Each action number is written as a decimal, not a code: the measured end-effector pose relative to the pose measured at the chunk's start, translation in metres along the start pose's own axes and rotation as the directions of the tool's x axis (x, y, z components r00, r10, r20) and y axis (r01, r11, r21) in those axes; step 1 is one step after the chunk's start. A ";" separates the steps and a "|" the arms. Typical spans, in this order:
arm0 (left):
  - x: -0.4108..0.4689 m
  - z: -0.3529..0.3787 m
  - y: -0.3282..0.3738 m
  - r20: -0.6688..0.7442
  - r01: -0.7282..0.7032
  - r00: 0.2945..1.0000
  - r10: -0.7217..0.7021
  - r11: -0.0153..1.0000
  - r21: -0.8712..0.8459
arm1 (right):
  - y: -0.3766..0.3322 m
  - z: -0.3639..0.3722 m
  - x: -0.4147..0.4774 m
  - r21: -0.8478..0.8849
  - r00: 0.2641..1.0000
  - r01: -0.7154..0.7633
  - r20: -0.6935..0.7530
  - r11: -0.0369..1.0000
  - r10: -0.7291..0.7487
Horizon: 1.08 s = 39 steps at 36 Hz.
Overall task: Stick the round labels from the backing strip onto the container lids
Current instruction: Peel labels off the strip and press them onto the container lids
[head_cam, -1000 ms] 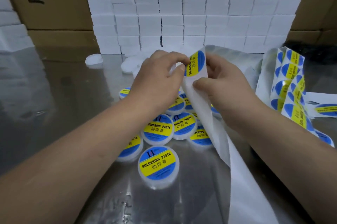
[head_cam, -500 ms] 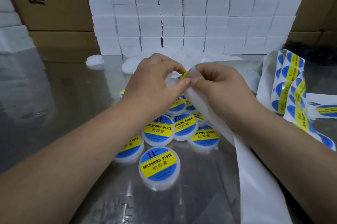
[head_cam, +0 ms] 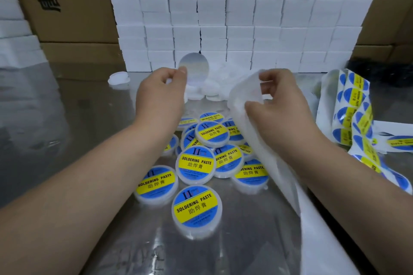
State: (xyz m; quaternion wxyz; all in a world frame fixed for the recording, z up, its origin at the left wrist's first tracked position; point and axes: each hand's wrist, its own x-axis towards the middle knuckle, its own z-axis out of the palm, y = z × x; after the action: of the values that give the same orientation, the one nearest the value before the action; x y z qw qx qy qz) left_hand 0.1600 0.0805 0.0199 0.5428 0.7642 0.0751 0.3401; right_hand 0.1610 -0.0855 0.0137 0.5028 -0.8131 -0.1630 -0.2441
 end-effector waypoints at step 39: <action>-0.009 0.005 -0.007 0.142 -0.353 0.935 0.324 0.875 0.330 | -0.002 -0.004 0.003 0.177 0.984 -0.156 -0.062 0.972 0.169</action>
State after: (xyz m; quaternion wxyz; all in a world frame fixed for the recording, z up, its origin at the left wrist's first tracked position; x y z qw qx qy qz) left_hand 0.1583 0.0747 0.0092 0.3328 0.8632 -0.0230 0.3790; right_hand 0.1617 -0.0882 0.0185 0.5952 -0.7674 -0.0967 -0.2180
